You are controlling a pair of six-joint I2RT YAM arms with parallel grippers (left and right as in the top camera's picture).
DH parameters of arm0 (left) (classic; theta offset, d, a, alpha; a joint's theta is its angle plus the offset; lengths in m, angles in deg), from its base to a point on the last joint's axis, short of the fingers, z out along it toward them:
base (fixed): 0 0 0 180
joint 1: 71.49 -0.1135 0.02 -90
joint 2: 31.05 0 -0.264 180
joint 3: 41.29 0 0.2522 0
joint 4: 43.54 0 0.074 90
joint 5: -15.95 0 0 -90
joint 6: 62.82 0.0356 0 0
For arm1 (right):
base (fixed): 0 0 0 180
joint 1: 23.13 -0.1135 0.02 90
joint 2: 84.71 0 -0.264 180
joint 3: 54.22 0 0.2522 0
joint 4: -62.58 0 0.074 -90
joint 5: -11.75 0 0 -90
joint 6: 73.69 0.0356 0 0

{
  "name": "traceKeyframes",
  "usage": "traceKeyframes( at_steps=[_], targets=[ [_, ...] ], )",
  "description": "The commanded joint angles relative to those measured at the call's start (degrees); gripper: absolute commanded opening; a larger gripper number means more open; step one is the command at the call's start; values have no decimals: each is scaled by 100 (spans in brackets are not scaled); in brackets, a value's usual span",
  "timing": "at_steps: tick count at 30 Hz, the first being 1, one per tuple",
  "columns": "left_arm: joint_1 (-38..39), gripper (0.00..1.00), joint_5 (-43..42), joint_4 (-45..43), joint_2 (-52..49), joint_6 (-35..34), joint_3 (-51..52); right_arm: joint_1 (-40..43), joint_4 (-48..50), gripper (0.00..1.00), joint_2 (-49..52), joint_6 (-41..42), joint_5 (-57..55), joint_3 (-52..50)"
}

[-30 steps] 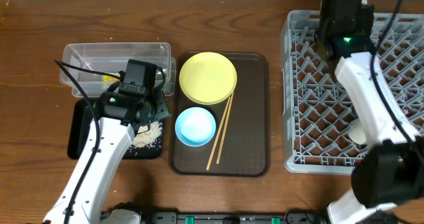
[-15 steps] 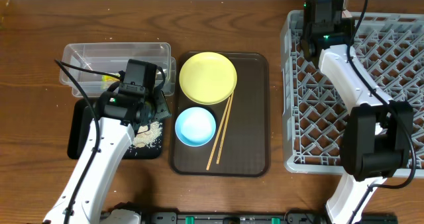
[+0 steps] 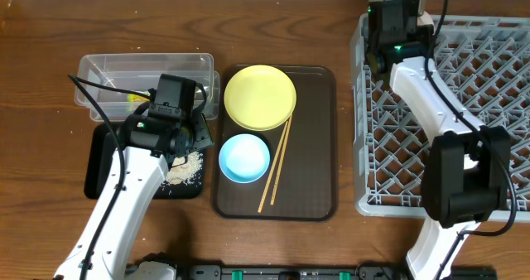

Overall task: Sort waste into correct bins and load items into the dishwasher rack
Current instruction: 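Lift the pink bowl and set it in the rack's back corner, then move the right gripper back to the light-blue bowl on the brown tray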

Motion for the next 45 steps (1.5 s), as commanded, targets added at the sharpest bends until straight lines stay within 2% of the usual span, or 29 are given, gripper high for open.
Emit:
traceKeyframes(
  at_steps=[1,5,17,19,21,24,29,33,34,38,41,45],
  targets=[
    [-35,61,50,-2,26,-94,-31,-109,-212,1,52,103,-33,31],
    [-35,61,50,-2,26,-92,-31,-208,-553,1,52,116,-11,31],
    [-35,61,50,-2,26,-94,-31,-560,-2194,1,-37,1696,457,33],
    [-35,61,50,-2,26,-94,-31,-570,-2380,7,-151,1849,619,33],
    [-35,61,50,-2,26,-94,-31,-568,-2496,17,-337,1902,826,33],
    [-35,61,50,-2,26,-94,-31,-568,-2494,47,-719,1899,1051,33],
    [-35,61,52,7,26,-92,-31,-568,-2439,64,-1397,1679,1965,33],
    [-68,62,317,155,31,-92,-31,-581,-2503,69,-1674,1285,3856,33],
    [-107,65,409,232,35,-94,-31,-590,-2533,70,-1683,1161,4430,33],
    [-472,68,549,577,50,-94,-31,-702,-2662,71,-1578,1080,6037,26],
    [-992,68,540,767,55,-96,-31,-920,-2780,72,-1419,1080,6629,24],
    [-1624,71,479,857,55,-96,-31,-1357,-2986,72,-1154,1091,6767,24]
  ],
)
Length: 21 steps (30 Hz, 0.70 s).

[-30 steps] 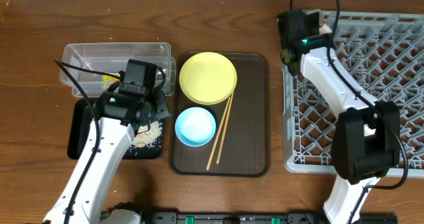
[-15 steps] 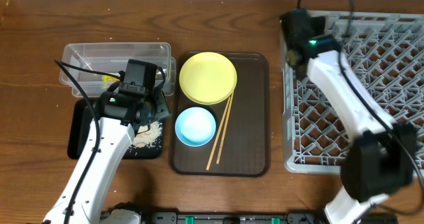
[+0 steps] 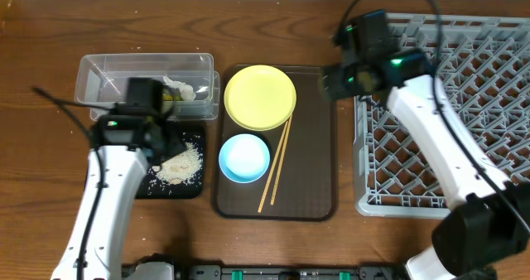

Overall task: Sort waste into correct bins and load items into the dishwasher rack
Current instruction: 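Move the right gripper back to the light-blue bowl on the brown tray, then grasp the light-blue bowl rim with the right gripper and lift it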

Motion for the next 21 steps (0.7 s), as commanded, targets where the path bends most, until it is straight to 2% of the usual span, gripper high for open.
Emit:
traceKeyframes(
  at_steps=[1,6,7,13,15,18,21],
  targets=[
    [-437,71,103,66,55,-74,-31,-422,-120,72,267,-68,697,15],
    [-719,71,103,63,55,-74,-31,-1056,-190,71,748,70,686,13],
    [-721,71,105,63,55,-74,-31,-1174,-195,67,850,129,673,13],
    [-719,71,105,66,55,-74,-31,-1690,-234,63,1445,470,673,13],
    [-719,71,105,66,55,-72,-31,-1821,-258,58,1615,470,671,13],
    [-719,71,105,63,55,-74,-31,-1965,-256,42,1788,476,671,13],
    [-719,71,103,66,55,-74,-31,-2006,-240,36,1860,713,470,13]
  ],
)
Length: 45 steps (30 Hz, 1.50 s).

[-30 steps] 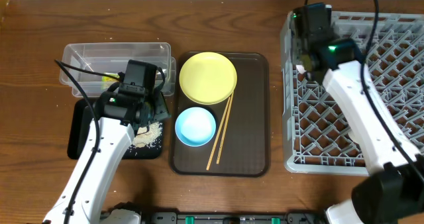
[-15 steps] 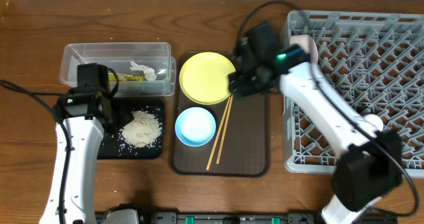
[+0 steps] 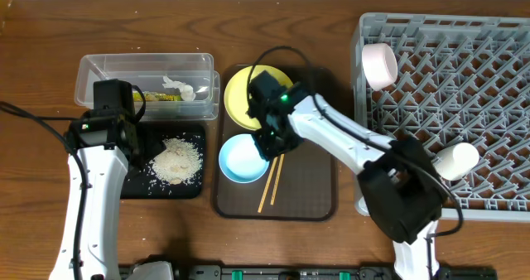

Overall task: Sort waste into correct bins and load items into the dishwasher rack
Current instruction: 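Grasp the light-blue bowl rim with the right gripper and lift it, then place the light-blue bowl in the rack's back row with the right gripper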

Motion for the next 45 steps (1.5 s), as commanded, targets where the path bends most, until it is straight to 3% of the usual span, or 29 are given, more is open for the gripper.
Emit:
traceKeyframes(
  at_steps=[1,9,16,22,32,45],
  targets=[
    [-24,71,68,39,52,-74,-31,-59,7,32,87,297,-227,15],
    [-24,71,68,66,52,-74,-31,-59,-4,1,177,562,-243,15],
    [-24,71,70,74,52,-72,-31,87,0,1,13,549,-247,28],
    [-24,71,70,72,52,-72,-31,688,20,1,-879,94,-584,70],
    [-24,72,70,72,52,-74,-31,2168,546,1,-2389,48,-3556,72],
    [-24,71,70,50,52,-74,-31,3786,2535,1,-2271,-2306,-5984,70]
  ],
)
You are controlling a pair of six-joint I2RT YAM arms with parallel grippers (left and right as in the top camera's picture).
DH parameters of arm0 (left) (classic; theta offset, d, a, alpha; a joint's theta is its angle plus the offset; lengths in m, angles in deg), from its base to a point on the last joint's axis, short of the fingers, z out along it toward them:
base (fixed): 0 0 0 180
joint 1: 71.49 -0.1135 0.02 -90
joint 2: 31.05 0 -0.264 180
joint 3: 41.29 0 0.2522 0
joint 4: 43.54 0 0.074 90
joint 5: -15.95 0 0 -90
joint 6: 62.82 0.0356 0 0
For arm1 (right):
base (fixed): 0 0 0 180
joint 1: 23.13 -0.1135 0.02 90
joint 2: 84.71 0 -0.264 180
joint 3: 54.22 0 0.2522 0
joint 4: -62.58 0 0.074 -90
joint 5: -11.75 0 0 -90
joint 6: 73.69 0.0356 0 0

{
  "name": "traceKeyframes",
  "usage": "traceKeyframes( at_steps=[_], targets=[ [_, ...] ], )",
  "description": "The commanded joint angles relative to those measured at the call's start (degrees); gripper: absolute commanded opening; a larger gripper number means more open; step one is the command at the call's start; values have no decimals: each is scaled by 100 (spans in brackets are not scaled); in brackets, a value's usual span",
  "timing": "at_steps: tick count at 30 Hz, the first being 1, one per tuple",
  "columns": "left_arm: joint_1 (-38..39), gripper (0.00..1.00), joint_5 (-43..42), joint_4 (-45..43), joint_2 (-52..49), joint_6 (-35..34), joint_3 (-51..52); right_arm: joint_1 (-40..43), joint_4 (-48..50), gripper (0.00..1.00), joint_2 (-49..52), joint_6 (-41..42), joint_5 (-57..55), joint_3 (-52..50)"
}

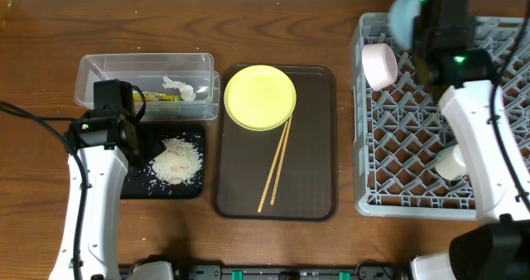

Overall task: Sort waste into correct bins and load items into the dishwasher rack
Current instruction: 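Place the light-blue bowl in the rack's back row with the right gripper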

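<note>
My right gripper (421, 25) is high over the far left corner of the grey dishwasher rack (497, 114), shut on a light blue bowl (402, 18). A pink cup (379, 65) and a white cup (451, 160) lie in the rack. The brown tray (319, 156) carries a yellow plate (260, 98) and a pair of chopsticks (275, 168). My left gripper (132, 143) hangs over the black tray (132, 185) next to a heap of rice (175, 160); its fingers are hidden under the wrist.
A clear plastic bin (145, 69) behind the black tray holds a crumpled tissue (180, 88) and a wrapper. The rack fills the right side of the wooden table (50, 222). Cables trail from both arms.
The right gripper was down at the blue bowl on the brown tray; now it holds that bowl above the rack's far left corner. The bowl's spot on the tray is bare. The left arm has not moved.
First the right gripper stood at the rack's far left corner and the left over the black tray by the bin. Then a tissue lay in the bin and the right arm was over the tray. It reached the blue bowl, which now hangs over the rack.
</note>
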Motion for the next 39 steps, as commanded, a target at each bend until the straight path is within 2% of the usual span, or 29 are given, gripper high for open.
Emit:
traceKeyframes(
  at_steps=[1,4,10,15,24,39],
  targets=[
    [-24,72,50,17,52,-74,-31,315,258,1,262,-874,-1034,48],
    [-24,71,50,20,52,-74,-31,533,498,1,520,-1207,-1408,48],
    [-24,71,48,24,52,-74,-31,748,872,1,1119,-1213,-2048,48],
    [-24,71,48,26,52,-74,-31,699,887,1,1495,-826,-2103,48],
    [-24,71,-98,20,52,-74,-31,522,933,1,2041,-824,-2149,48],
    [-24,71,-101,26,52,-72,-31,98,588,1,2227,-693,-2079,42]
  ],
)
